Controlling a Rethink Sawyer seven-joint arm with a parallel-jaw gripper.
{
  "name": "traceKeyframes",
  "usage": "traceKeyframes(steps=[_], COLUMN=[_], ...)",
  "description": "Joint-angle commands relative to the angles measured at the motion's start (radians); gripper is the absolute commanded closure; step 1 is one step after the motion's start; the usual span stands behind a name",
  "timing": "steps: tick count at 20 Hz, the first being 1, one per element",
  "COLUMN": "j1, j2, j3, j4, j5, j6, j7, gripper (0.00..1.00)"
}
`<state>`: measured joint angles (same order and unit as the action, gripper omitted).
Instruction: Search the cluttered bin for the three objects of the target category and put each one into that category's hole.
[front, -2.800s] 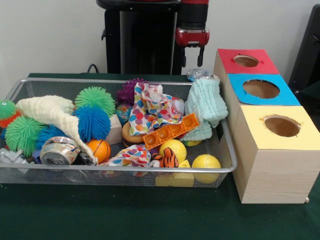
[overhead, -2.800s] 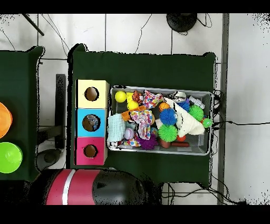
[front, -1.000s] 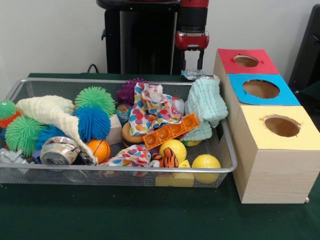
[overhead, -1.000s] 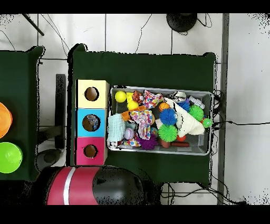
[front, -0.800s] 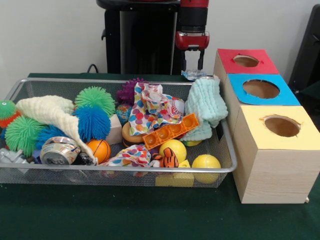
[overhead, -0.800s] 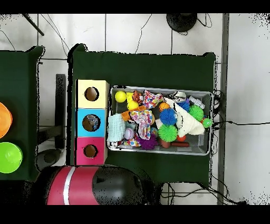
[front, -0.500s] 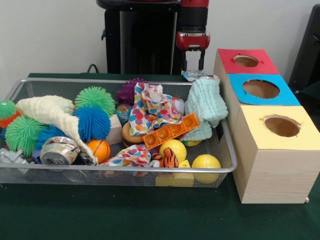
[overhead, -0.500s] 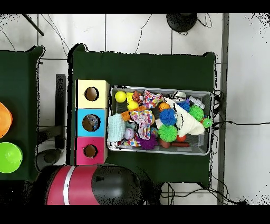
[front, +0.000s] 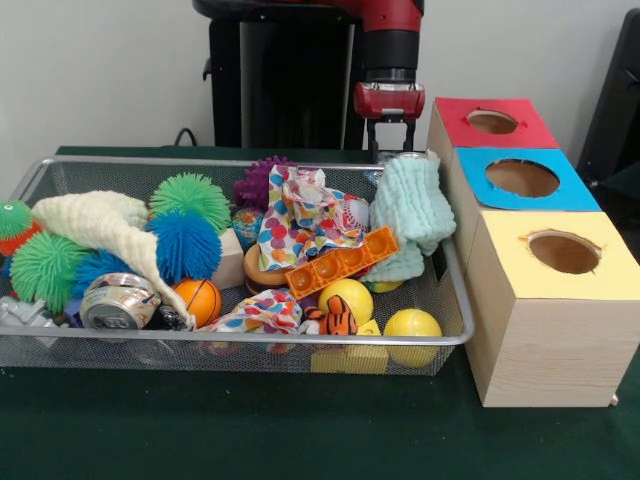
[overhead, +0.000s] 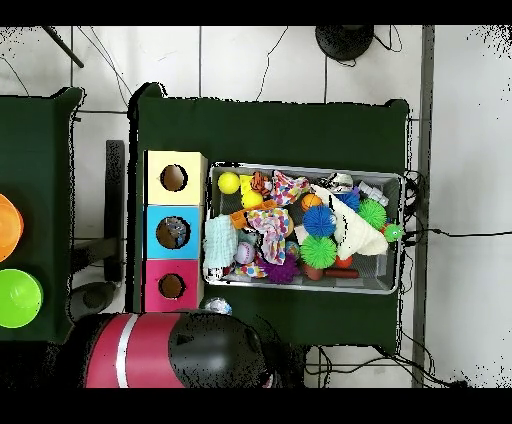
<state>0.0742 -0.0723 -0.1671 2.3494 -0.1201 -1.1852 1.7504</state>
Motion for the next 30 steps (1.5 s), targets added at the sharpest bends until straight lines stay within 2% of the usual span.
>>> traceKeyframes(steps=[1, 12, 16, 17, 21, 23, 30], j1=[-0.008, -0.015, -0.016, -0.025, -0.029, -0.016, -0.016], j2=[0.114, 0.07, 0.079, 0.091, 0.077, 0.07, 0.067], j3=[0.123, 0.116, 0.113, 0.114, 0.11, 0.11, 0.115], j4=[-0.15, -0.108, -0.115, -0.115, -0.122, -0.11, -0.094], j5=[0.097, 0.088, 0.081, 0.077, 0.057, 0.074, 0.076], j6=[0.066, 0.083, 0.075, 0.034, 0.07, 0.079, 0.073], j7=[0.28, 0.275, 0.275, 0.301, 0.274, 0.267, 0.279], gripper=[0.0, 0.0, 0.0, 1.0, 1.0, 1.0, 1.0])
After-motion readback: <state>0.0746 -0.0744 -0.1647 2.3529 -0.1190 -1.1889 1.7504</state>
